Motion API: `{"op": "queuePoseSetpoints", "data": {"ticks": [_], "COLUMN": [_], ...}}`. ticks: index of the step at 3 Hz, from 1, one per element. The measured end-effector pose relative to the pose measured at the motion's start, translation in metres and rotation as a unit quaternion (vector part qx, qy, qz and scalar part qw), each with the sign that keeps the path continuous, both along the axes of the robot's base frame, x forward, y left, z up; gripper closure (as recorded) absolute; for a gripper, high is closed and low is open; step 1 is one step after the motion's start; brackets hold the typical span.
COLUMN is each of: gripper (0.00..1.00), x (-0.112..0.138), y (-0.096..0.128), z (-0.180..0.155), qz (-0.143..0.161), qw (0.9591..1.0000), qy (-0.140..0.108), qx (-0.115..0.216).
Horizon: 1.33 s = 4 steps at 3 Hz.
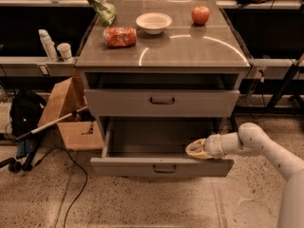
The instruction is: Open middle drawer
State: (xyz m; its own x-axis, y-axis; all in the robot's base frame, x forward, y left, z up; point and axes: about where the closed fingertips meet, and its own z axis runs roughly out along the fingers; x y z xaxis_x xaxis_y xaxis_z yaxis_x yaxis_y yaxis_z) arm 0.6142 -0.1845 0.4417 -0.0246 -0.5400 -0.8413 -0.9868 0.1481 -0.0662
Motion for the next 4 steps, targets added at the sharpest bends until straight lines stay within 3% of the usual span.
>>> {"op": "queuePoseSetpoints", "data": {"ticks": [1, 2, 4], "gripper": [1.0, 1.0, 1.0], "x": [-0.046, -0.046, -0.012], "y": [0.001, 0.001, 0.014], "z": [0.021, 0.021, 0.017], "qz": [0.009, 0.009, 0.018], "qw": [0.9996, 0.9996, 0.9996], "qy": [-0.003, -0.003, -0.004], "qx": [0.027, 0.027, 0.02]}}
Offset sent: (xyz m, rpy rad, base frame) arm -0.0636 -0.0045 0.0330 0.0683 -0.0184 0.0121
